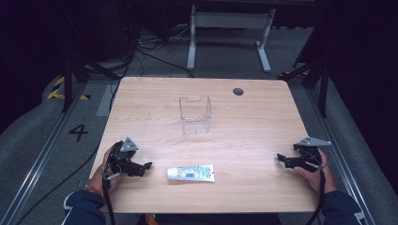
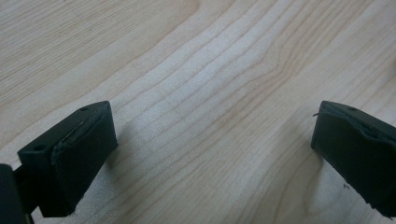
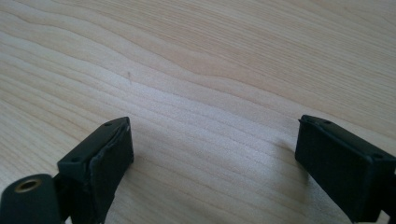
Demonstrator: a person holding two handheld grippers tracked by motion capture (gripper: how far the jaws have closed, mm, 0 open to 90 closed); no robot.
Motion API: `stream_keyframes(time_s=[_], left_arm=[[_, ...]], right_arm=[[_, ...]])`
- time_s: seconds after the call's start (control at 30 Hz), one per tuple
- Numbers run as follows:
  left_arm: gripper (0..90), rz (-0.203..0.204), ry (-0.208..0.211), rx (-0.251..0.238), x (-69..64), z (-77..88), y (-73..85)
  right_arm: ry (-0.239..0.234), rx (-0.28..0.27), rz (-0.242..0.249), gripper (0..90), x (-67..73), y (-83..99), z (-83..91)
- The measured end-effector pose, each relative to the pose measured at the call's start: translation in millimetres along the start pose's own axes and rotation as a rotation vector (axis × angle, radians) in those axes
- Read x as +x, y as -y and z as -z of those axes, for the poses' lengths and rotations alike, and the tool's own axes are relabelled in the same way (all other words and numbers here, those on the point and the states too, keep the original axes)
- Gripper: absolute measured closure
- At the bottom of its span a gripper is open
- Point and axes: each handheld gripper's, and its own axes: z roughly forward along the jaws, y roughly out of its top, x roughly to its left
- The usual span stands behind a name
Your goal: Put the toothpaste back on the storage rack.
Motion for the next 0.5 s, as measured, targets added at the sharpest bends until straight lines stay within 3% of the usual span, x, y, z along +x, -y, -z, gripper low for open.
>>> stream_keyframes(time_s=[0.27, 0.3, 0.37, 0.4, 0.43, 0.47, 0.5], left_arm=[[0.5, -0.022, 0.008, 0.025, 0.1, 1.8, -1.5], [0.5, -0.024, 0.019, 0.052, -0.1, 2.4, -3.6], [0.5, -0.071, 0.038, 0.125, 0.5, 3.9, -10.8], [0.5, -0.080, 0.032, 0.139, -0.9, 3.5, -12.8], [0.7, -0.105, 0.052, 0.188, -2.9, 4.4, -17.5], [2.0, -0.105, 0.052, 0.188, -2.9, 4.4, -17.5], [8.1, -0.159, 0.042, 0.229, -7.6, 7.6, -25.8]], right_arm=[[0.005, -0.002, 0.001, 13.2, 1.2, 0.4, 0.6], [0.004, -0.004, 0.001, 14.7, 1.8, 0.7, 1.0], [0.007, -0.010, 0.002, 15.3, 3.2, 1.7, 2.2], [0.007, -0.009, 0.005, 15.3, 3.3, 2.2, 2.8], [0.007, -0.010, 0.001, 15.3, 3.5, 2.5, 3.2], [0.007, -0.010, 0.001, 15.3, 3.5, 2.5, 3.2], [0.007, -0.009, -0.003, 15.3, 3.4, 2.8, 3.4]])
